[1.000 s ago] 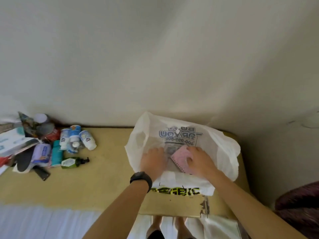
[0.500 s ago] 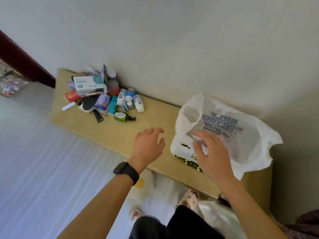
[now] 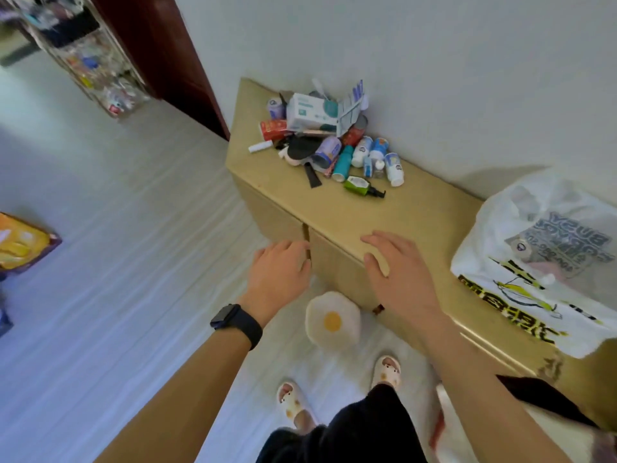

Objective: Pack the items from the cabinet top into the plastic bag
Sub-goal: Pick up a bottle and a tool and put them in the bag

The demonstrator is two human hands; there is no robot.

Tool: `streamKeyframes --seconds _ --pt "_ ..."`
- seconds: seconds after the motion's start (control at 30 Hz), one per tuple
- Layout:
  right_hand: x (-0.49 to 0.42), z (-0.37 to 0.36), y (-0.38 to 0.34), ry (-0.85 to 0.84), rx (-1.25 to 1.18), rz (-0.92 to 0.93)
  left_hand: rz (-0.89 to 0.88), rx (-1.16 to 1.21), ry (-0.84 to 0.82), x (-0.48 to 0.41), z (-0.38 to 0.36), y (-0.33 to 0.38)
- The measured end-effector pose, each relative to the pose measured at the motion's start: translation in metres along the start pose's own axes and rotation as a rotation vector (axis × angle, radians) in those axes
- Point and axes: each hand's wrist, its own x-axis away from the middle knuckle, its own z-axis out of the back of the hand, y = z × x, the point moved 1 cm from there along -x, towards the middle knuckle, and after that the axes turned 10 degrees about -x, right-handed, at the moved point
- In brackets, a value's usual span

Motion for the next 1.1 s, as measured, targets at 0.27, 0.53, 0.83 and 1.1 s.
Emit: streamKeyframes --seconds 0.27,0.53,0.83,1.1 --pt "-0.031 -0.047 -0.042 0.034 0.025 -0.009 0.049 -0.006 0.059 -0.019 0.028 -0.079" --pt "-0.102 -0.068 -0.024 0.005 -0.011 -0.147 -0.014 -0.096 -0.046 -0.099 0.041 -0.098" --pt "-0.198 -0.086 0.004 -0.121 0.018 -0.361 -0.079 -0.145 -0.179 -0.202 0.053 -0.118" --pt "-0.270 -0.119 0.059 -0.290 0.204 -0.595 -0.239 -0.186 -0.350 -0.300 0.009 -0.122"
